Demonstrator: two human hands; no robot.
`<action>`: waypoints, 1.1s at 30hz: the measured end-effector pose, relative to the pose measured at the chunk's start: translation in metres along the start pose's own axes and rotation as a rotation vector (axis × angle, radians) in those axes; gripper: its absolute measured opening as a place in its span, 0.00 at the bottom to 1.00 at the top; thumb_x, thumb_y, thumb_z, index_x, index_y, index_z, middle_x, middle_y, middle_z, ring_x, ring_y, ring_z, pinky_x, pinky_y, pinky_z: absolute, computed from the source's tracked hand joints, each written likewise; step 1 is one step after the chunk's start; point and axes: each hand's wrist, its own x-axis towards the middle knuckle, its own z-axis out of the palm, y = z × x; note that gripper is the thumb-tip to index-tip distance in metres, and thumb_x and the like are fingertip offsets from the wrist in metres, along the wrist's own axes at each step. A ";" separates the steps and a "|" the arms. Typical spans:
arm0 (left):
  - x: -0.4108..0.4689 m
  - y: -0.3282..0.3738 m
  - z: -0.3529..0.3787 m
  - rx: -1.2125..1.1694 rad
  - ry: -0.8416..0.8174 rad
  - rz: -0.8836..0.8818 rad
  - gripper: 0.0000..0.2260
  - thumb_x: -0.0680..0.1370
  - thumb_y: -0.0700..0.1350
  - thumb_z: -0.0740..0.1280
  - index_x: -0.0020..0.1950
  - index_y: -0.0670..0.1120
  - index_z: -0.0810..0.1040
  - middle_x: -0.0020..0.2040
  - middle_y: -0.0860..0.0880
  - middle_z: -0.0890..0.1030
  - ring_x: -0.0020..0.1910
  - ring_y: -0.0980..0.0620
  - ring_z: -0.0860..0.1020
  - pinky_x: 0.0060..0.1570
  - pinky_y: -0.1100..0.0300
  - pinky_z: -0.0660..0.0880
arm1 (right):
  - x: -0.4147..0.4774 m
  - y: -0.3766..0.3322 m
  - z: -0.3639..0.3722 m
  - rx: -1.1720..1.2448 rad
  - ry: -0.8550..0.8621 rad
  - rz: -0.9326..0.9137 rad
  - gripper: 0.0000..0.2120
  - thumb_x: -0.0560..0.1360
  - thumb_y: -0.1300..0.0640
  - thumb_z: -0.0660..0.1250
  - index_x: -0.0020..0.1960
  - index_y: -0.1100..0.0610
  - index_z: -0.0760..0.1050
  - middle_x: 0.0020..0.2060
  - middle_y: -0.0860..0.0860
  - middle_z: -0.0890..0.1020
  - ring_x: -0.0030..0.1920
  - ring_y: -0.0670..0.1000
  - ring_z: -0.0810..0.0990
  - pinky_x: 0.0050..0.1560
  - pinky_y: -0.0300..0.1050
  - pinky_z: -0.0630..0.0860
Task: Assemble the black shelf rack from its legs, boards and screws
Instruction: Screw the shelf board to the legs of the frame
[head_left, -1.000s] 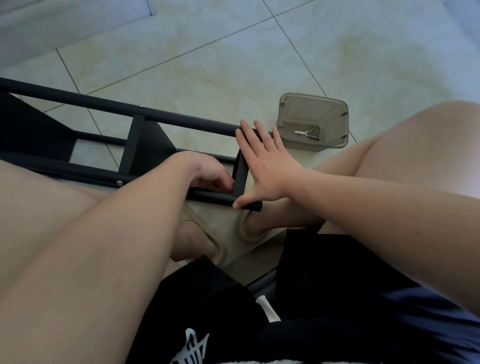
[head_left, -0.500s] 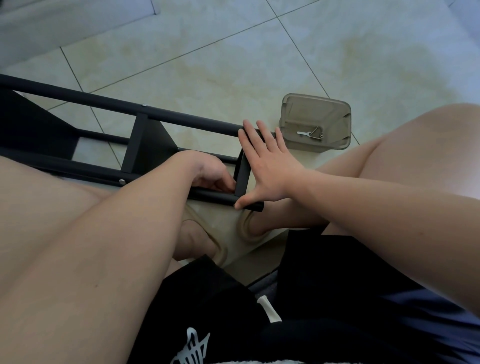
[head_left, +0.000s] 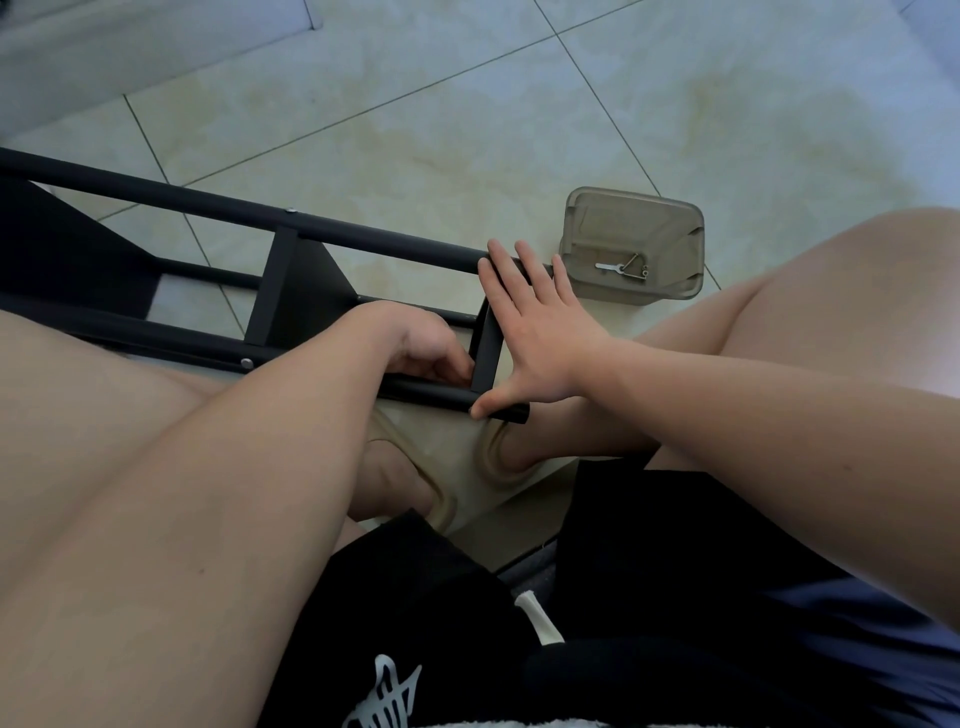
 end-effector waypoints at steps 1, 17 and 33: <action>0.000 0.000 0.000 -0.004 -0.012 -0.006 0.10 0.77 0.36 0.66 0.42 0.44 0.86 0.47 0.44 0.85 0.53 0.46 0.81 0.66 0.53 0.73 | 0.000 0.000 0.000 -0.001 0.001 0.000 0.74 0.56 0.14 0.59 0.81 0.60 0.33 0.81 0.56 0.34 0.79 0.62 0.32 0.78 0.67 0.38; -0.005 0.004 0.003 0.049 0.022 -0.023 0.10 0.77 0.38 0.67 0.38 0.45 0.85 0.40 0.47 0.85 0.40 0.53 0.82 0.45 0.61 0.75 | 0.000 -0.001 0.000 0.003 0.002 0.003 0.74 0.56 0.14 0.58 0.81 0.60 0.33 0.81 0.56 0.34 0.79 0.62 0.32 0.78 0.67 0.38; -0.004 0.003 0.003 0.073 0.042 -0.007 0.08 0.76 0.38 0.67 0.41 0.43 0.86 0.41 0.47 0.85 0.39 0.52 0.82 0.43 0.63 0.76 | 0.000 0.000 0.001 0.016 0.006 -0.003 0.74 0.56 0.15 0.59 0.81 0.60 0.33 0.81 0.56 0.34 0.79 0.62 0.31 0.78 0.67 0.37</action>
